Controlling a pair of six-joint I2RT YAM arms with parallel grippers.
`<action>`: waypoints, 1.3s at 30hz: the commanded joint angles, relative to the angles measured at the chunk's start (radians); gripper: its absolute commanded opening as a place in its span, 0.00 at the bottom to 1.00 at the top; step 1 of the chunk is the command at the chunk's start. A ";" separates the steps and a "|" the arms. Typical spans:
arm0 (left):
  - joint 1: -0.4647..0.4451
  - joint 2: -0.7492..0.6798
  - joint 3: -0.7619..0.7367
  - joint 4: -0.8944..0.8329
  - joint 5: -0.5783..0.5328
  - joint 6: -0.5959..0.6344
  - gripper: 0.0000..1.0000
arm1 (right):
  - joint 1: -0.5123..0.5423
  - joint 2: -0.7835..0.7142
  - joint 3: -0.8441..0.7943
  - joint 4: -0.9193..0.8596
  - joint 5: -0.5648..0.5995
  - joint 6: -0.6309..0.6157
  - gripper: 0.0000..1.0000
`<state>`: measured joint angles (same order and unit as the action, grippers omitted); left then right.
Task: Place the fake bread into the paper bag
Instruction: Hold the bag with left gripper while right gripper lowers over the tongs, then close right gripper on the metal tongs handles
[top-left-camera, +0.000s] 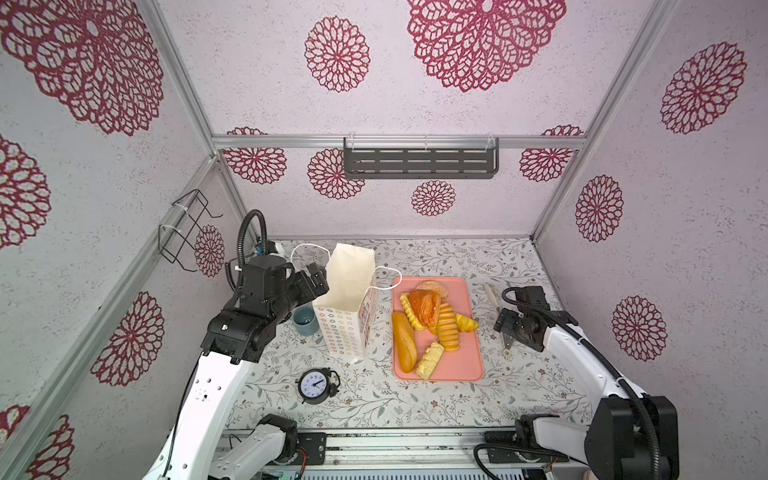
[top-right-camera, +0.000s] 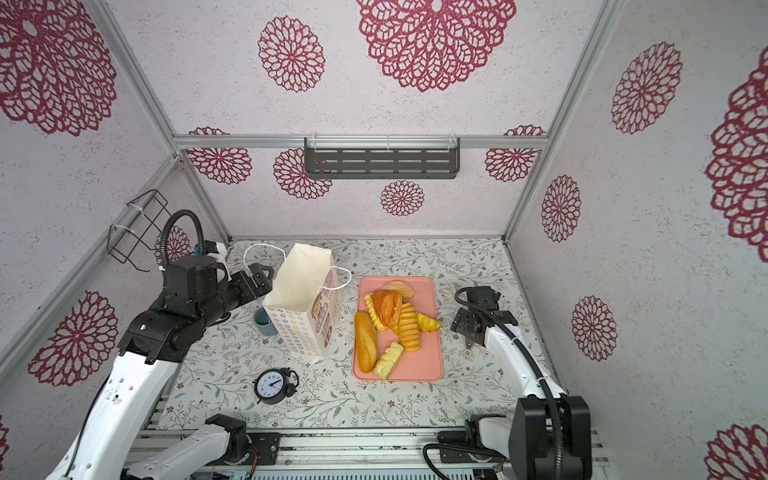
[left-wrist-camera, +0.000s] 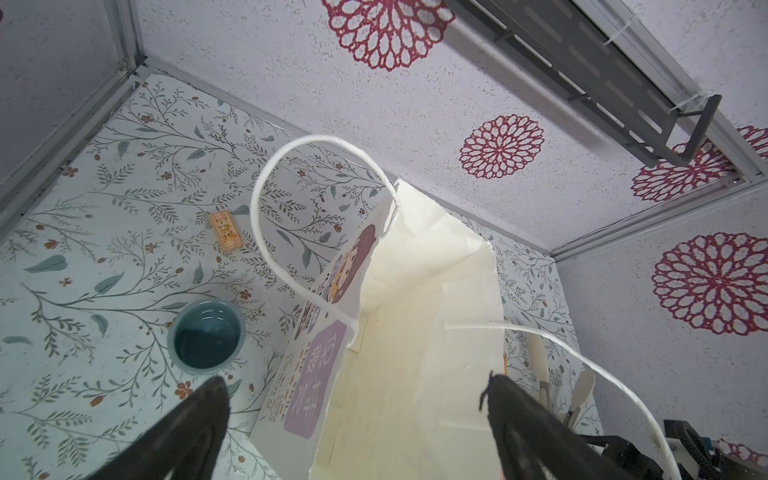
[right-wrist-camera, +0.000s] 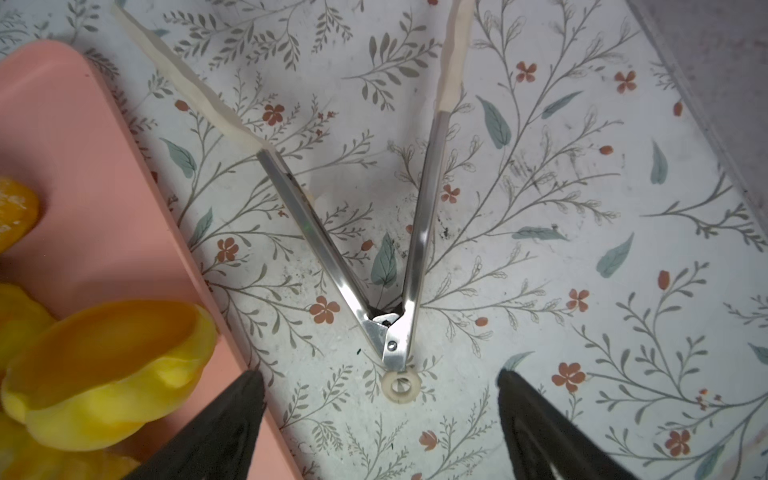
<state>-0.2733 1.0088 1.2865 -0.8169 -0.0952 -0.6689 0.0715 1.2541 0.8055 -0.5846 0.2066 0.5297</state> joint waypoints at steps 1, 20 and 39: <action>-0.001 -0.008 0.001 0.039 -0.008 0.017 1.00 | -0.006 0.029 0.026 0.027 0.007 -0.027 0.90; 0.048 -0.038 -0.066 0.092 0.044 0.038 1.00 | -0.041 0.293 0.082 0.148 0.011 -0.078 0.94; 0.103 -0.045 -0.103 0.120 0.104 0.038 1.00 | -0.072 0.417 0.162 0.170 -0.006 -0.125 0.90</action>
<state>-0.1814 0.9726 1.1946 -0.7250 -0.0078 -0.6380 0.0063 1.6600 0.9390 -0.4088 0.1967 0.4252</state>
